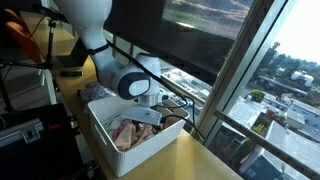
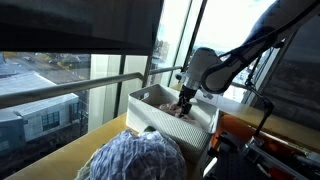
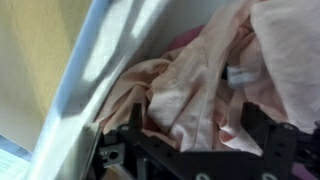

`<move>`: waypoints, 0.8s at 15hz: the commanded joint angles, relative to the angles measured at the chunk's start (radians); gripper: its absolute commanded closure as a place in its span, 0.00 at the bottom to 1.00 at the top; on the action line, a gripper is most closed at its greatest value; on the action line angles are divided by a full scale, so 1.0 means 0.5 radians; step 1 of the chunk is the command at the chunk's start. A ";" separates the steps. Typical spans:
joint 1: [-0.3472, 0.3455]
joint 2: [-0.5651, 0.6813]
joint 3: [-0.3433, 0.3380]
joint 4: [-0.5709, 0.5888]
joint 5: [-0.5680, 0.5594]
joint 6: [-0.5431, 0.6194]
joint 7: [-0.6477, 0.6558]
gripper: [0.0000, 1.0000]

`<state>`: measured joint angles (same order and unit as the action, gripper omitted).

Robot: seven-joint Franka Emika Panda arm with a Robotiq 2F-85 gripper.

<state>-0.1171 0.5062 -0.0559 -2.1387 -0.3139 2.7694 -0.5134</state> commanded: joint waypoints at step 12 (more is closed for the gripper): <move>0.130 0.495 -0.211 0.260 -0.231 0.129 0.238 0.58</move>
<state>-0.0700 0.7102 -0.1115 -2.0151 -0.3907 2.8075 -0.4459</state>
